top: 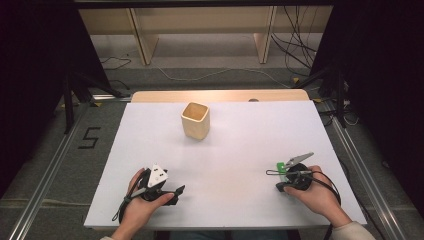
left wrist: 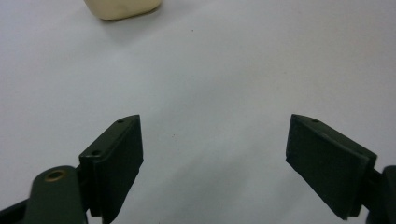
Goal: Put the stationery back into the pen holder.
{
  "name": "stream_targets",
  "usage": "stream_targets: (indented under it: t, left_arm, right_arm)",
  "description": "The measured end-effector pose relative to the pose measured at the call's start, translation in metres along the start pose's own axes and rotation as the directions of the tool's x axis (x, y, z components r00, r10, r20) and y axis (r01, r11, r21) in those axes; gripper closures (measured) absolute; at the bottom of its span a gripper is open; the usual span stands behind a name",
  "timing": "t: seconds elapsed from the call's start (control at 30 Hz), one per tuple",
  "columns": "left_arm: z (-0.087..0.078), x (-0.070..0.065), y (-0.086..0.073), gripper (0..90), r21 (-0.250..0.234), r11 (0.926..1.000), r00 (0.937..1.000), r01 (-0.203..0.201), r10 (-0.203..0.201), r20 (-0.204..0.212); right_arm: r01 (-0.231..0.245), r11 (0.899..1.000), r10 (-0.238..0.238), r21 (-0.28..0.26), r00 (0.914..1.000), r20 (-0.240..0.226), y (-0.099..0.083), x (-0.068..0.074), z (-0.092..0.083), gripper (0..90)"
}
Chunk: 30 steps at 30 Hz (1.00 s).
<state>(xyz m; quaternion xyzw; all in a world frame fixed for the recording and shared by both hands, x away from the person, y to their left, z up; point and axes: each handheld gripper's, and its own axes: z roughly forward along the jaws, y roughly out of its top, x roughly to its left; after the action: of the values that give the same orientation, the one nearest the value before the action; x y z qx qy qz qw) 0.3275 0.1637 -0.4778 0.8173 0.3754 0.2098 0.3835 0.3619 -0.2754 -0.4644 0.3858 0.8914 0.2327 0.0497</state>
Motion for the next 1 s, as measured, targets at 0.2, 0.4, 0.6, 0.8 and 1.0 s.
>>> stream_targets:
  t: [0.2, 0.4, 0.6, 0.8, 1.0]
  left_arm:
    - [0.000, 0.000, 0.000, 18.9, 0.000, 1.0000, 1.0000, 0.000, 0.000, 0.000]
    - [0.000, 0.000, 0.000, 18.9, 0.000, 1.0000, 1.0000, 0.000, 0.000, -0.001]
    - [0.000, 0.000, 0.000, 18.9, -0.001, 1.0000, 1.0000, 0.000, 0.000, -0.002]
    - [0.000, 0.000, 0.000, 18.9, 0.000, 1.0000, 1.0000, 0.000, 0.000, -0.002]
    - [0.000, 0.000, 0.000, 18.9, -0.005, 1.0000, 1.0000, 0.003, -0.003, -0.003]
  right_arm:
    - [-0.018, 1.000, 0.018, 0.006, 0.9998, 0.012, -0.006, -0.005, -0.004, 90.0]
    - [-0.031, 0.999, 0.031, 0.008, 0.9993, 0.022, -0.010, -0.010, -0.008, 90.0]
    - [-0.044, 0.999, 0.044, 0.008, 0.9986, 0.030, -0.013, -0.014, -0.010, 90.0]
    - [-0.053, 0.999, 0.053, 0.012, 0.9980, 0.036, -0.015, -0.016, -0.011, 90.0]
    - [-0.061, 0.998, 0.060, 0.020, 0.9970, 0.049, -0.015, -0.019, -0.013, 90.0]
